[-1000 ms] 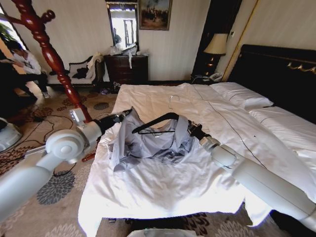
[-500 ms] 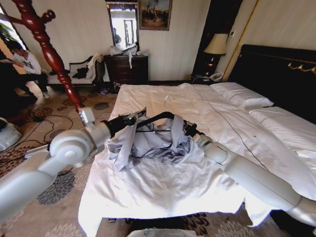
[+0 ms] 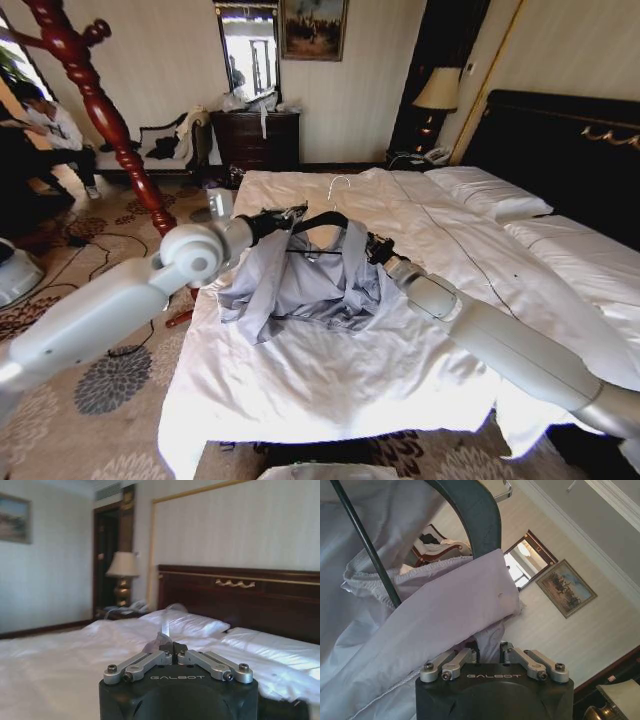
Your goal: Pick up the clothes from the bed and hang them on the clothes hanger.
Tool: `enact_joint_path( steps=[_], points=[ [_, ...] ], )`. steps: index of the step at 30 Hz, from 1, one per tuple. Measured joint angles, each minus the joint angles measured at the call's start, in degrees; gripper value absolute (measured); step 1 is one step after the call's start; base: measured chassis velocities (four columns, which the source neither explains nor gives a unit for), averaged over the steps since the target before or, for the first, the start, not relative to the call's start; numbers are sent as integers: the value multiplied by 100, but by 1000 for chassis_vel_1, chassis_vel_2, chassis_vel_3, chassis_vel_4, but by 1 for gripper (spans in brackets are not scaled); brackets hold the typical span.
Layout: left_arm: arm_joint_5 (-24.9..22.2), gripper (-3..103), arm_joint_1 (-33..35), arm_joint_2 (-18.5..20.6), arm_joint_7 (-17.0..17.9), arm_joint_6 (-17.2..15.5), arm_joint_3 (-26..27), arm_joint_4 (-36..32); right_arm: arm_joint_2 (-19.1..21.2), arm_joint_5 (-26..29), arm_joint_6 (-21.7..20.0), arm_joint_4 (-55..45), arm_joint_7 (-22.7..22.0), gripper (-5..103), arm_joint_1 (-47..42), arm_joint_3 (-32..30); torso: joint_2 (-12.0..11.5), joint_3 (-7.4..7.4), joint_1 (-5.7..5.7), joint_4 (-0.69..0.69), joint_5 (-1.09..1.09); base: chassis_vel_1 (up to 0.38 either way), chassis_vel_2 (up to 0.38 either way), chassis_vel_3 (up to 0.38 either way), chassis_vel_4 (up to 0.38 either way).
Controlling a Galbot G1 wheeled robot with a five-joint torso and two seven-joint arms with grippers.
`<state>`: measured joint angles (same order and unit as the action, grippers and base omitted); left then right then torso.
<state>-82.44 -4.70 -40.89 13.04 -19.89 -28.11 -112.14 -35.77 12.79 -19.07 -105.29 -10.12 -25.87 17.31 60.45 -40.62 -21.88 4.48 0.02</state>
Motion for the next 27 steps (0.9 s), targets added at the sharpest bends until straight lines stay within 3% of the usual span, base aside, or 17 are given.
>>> enact_joint_path(
  steps=[7, 13, 16, 21, 25, 27],
  points=[
    [-151, 0, -501, -362, 67, 1, -386, -137, 9, 35, 0, 41, 0, 18, -6, -120, 0, 0, 0, -2, 0, 0, 0, 0, 0],
    [-28, 0, -293, 48, -35, -69, -454, -673, 103, 128, -36, 14, -1, 18, -92, -320, 0, 1, 1, -3, -2, 0, 0, 0, 0],
    [272, 0, -75, 257, -173, -74, -523, -846, 112, 196, -65, -10, -2, 18, -104, -367, 1, 1, 2, -4, -3, 0, 0, 0, 0],
    [836, 0, 185, 272, -154, 97, -574, -762, 23, 151, -96, -27, -34, 18, -67, -356, 0, 1, 1, -2, -1, 0, 0, 0, 0],
    [884, -3, 417, 314, -162, 189, -483, -829, 30, 183, -133, -190, -84, 18, -106, -361, 0, 0, 1, -2, -3, 0, 0, 0, 0],
    [871, 1, 460, 327, -232, 228, -479, -884, 31, 203, -132, -231, -115, 18, -130, -388, 0, 1, 2, -4, -3, 0, 0, 0, 0]
  ],
)
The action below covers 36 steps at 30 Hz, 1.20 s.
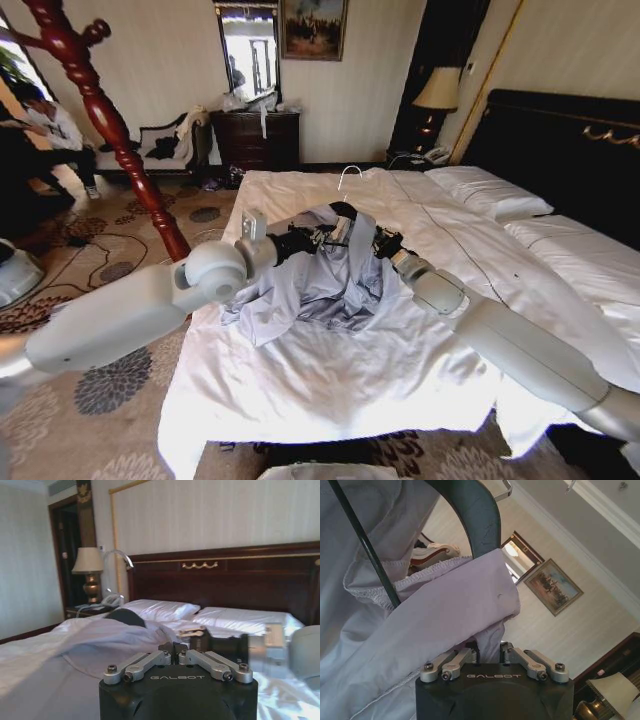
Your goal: Pick up the clothes from the bed and hang them on the clothes hanger.
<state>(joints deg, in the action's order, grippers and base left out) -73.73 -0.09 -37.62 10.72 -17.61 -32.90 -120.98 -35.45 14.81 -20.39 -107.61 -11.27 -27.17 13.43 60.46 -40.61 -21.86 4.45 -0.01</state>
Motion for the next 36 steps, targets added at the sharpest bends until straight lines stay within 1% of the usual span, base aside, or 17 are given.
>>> enact_joint_path(
  steps=[2, 4, 6, 7, 8, 9, 11, 12, 18, 19, 20, 22, 23, 26, 28, 31, 36],
  points=[
    [-35, 12, 10, -15, -77, 72, -18, -41, -3, 9, 37, -20, -31, 18, -45, -68, 0, 0, 0, 2, 0, 0, 0, 0, 0],
    [-70, 12, 3, -40, -90, 118, -44, -49, -3, 8, 86, -26, -36, 18, -67, -92, 0, 0, -1, 3, 0, 0, 0, 0, 0],
    [-116, 23, -80, -91, -111, 179, -112, -55, -27, -95, 194, -54, -38, 18, -104, -119, 0, 0, -1, 4, 1, 0, 0, 0, 0],
    [-127, 23, -125, -100, -139, 189, -141, -64, -45, -149, 221, -63, -39, 18, -113, -124, 0, 0, -1, 4, 1, 0, 0, 0, 0],
    [-151, 33, -202, -101, -245, 208, -180, -119, -89, -255, 264, -66, -49, 18, -133, -140, 0, 0, -1, 3, 1, 0, 0, 0, 0],
    [-151, 33, -202, -101, -245, 208, -180, -119, -89, -255, 264, -66, -49, 18, -133, -140, 0, 0, -1, 3, 1, 0, 0, 0, 0],
    [-186, 44, -265, -50, -375, 220, -187, -266, -123, -330, 309, -43, -59, 18, -149, -168, 0, 0, -1, 1, 1, 0, 0, 0, 0],
    [-185, 44, -271, -21, -404, 208, -186, -319, -125, -337, 319, -30, -60, 18, -151, -179, 0, 0, -1, 1, 1, 0, 0, 0, 0],
    [46, 60, -186, 198, -559, 144, -196, -458, -129, -335, 367, 11, -60, 18, -148, -212, 0, 0, -1, 3, 2, 0, 0, 0, 0],
    [136, 72, 111, 396, -619, 119, -107, -516, -132, -296, 428, 14, -58, 18, -151, -233, 0, 0, -1, 1, -1, 0, 0, 0, 0],
    [152, 72, 241, 472, -637, 105, -32, -545, -129, -281, 450, 12, -56, 18, -164, -242, 0, -1, -2, 0, -1, 0, 0, 0, 0],
    [287, 82, 586, 721, -756, 79, 168, -670, -99, -258, 508, -10, -48, 18, -244, -289, 0, 0, -2, 1, -1, 0, 0, 0, 0],
    [287, 82, 586, 721, -756, 79, 168, -670, -99, -258, 508, -10, -48, 18, -244, -289, 0, 0, -2, 1, -1, 0, 0, 0, 0],
    [699, 97, 1017, 1061, -879, 97, 438, -873, -64, -244, 591, -26, -45, 18, -361, -387, 0, 0, -1, 2, 0, 0, 0, 0, 0],
    [805, 97, 1173, 1159, -889, 124, 563, -924, -56, -239, 606, -34, -45, 18, -389, -416, 0, 0, -2, 2, 0, 0, 0, 0, 0],
    [1112, 100, 2040, 1618, -937, 190, 1375, -1191, -22, -195, 652, -72, -45, 18, -488, -507, 0, 0, -1, -1, 0, 0, 0, 0, 0],
    [1240, 100, 2345, 1960, -1021, 265, 1614, -1440, -11, -162, 756, -93, -36, 18, -531, -561, 1, 0, 0, 2, -1, 0, 0, 0, 0]
  ],
)
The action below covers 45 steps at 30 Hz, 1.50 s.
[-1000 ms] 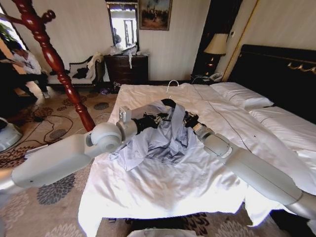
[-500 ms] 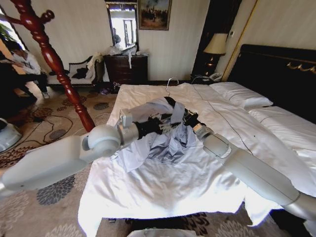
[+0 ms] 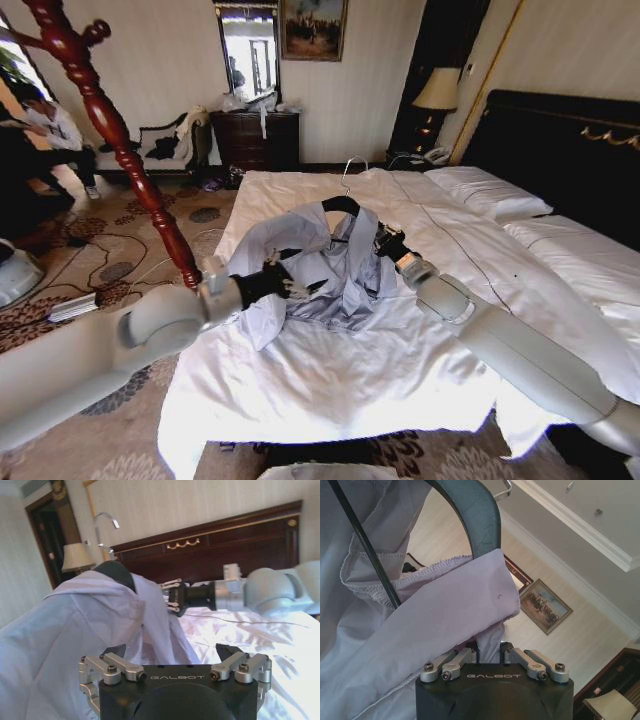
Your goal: Pick up the clothes from the bed and hang them on the clothes hanger.
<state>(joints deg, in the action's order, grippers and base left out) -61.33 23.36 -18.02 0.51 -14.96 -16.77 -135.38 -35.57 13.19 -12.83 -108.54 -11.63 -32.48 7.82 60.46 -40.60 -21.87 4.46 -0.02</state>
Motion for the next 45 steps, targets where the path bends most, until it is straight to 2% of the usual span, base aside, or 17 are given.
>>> enact_joint_path(
  steps=[4, 6, 15, 23, 27, 28, 30, 32, 35, 42, 45],
  points=[
    [8, 100, 45, 197, -102, 130, 290, -137, -73, -11, 45, 4, -3, 18, 9, -6, 0, -1, -1, 1, 3, 0, 0, 0, 0],
    [-276, 100, 96, 298, 23, 172, 712, -174, -103, -96, 91, 11, -15, 18, 8, -10, 0, 0, 0, 0, 1, 0, 0, 0, 0],
    [-822, 100, 199, 456, 170, 279, 1442, 238, -47, -489, 344, 23, -21, 18, -155, -190, 0, -1, -1, 0, 1, 0, 0, 0, 0],
    [-906, 100, 98, 475, -7, 199, 1420, 723, -41, -620, 454, 6, -17, 18, -112, -202, 0, -1, -1, 0, 0, 0, 0, 0, 0],
    [-1135, 100, 69, 455, -33, 181, 1364, 916, -93, -734, 532, 38, -16, 18, -54, -120, 0, -1, -1, 0, 1, 0, 0, 0, 0],
    [-1355, 100, 32, 451, -69, 151, 1332, 1039, -147, -858, 605, 71, -1, 18, -5, -48, 0, -1, -1, 0, 1, 0, 0, 0, 0],
    [-1445, 100, -48, 470, -272, 151, 1266, 1175, -240, -1008, 712, 116, 40, 18, 60, 47, -1, -1, -1, -2, 2, 0, 0, 0, 0],
    [-1452, 100, -75, 475, -341, 150, 1247, 1204, -249, -1024, 725, 120, 45, 18, 68, 57, 0, -1, -1, -3, 2, 0, 0, 0, 0],
    [-1447, 100, -179, 489, -767, 159, 1113, 1358, -279, -1076, 779, 135, 62, 18, 120, 99, 0, -1, -1, 1, 1, 0, 0, 0, 0],
    [-1446, 100, -282, 422, -1186, 172, 922, 1463, -273, -1086, 823, 159, 88, 18, 208, 166, -1, -1, -1, 1, 1, 0, 0, 0, 0],
    [-1279, 100, -425, 287, -1472, 172, 710, 1652, -304, -1090, 824, 160, 89, 18, 287, 258, 0, -1, -2, -2, 1, 0, 0, 0, 0]
  ],
)
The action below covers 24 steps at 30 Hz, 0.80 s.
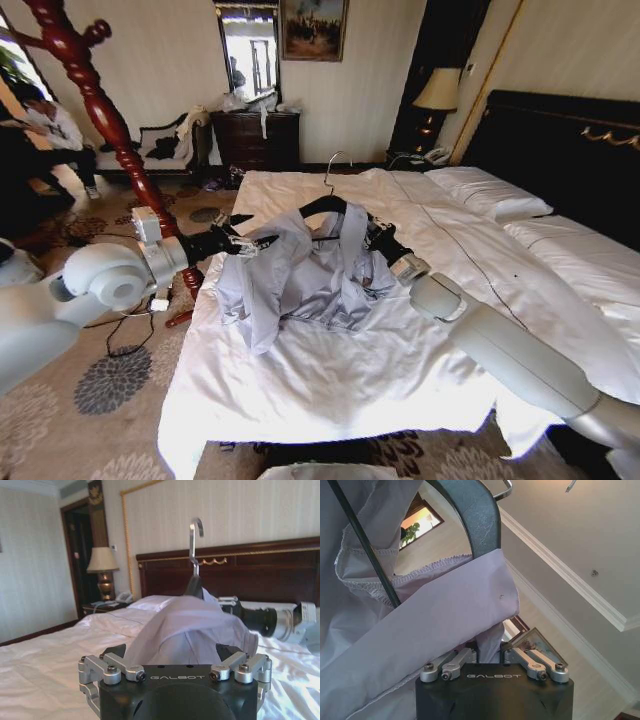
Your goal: Pick up the clothes from the bed and hang them on the clothes hanger.
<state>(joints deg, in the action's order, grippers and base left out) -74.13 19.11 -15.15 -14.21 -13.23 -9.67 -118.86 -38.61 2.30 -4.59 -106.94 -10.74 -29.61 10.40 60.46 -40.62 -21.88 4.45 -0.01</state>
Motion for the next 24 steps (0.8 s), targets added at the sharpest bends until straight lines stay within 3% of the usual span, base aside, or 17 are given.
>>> enact_joint_path(
  steps=[10, 13, 15, 17, 20, 23, 24],
  points=[
    [165, 101, -1146, -578, -220, 44, -1386, 375, 62, -104, 69, -10, 3, 18, -2, 7, 0, 0, 0, 3, 0, 0, 0, 0, 0],
    [183, 98, -1264, -629, -222, 50, -1524, 411, 82, -120, 86, -10, 6, 18, -5, -9, 0, 0, 0, 3, 1, 0, 0, 0, 0],
    [229, 88, -1420, -697, -234, 64, -1714, 466, 96, -121, 92, -8, 5, 18, -5, -27, 0, 0, 0, 2, 1, 0, 0, 0, 0],
    [239, 88, -1445, -703, -246, 68, -1741, 475, 96, -120, 94, -8, 4, 18, -5, -26, 0, 0, 0, 2, 1, 0, 0, 0, 0],
    [252, 72, -1587, -729, -293, 73, -1857, 518, 67, -128, 96, -8, 0, 18, 10, 1, 0, 0, 1, 1, 1, 0, 0, 0, 0],
    [242, 66, -1659, -779, -322, 90, -1892, 526, 38, -159, 130, -38, 42, 18, 17, 52, 0, 0, 0, 3, -2, 0, 0, 0, 0],
    [231, 56, -1698, -790, -337, 105, -1910, 541, 45, -170, 157, -51, 52, 19, 37, 83, 0, 0, 0, 1, 2, 0, 0, 0, 0]
  ],
)
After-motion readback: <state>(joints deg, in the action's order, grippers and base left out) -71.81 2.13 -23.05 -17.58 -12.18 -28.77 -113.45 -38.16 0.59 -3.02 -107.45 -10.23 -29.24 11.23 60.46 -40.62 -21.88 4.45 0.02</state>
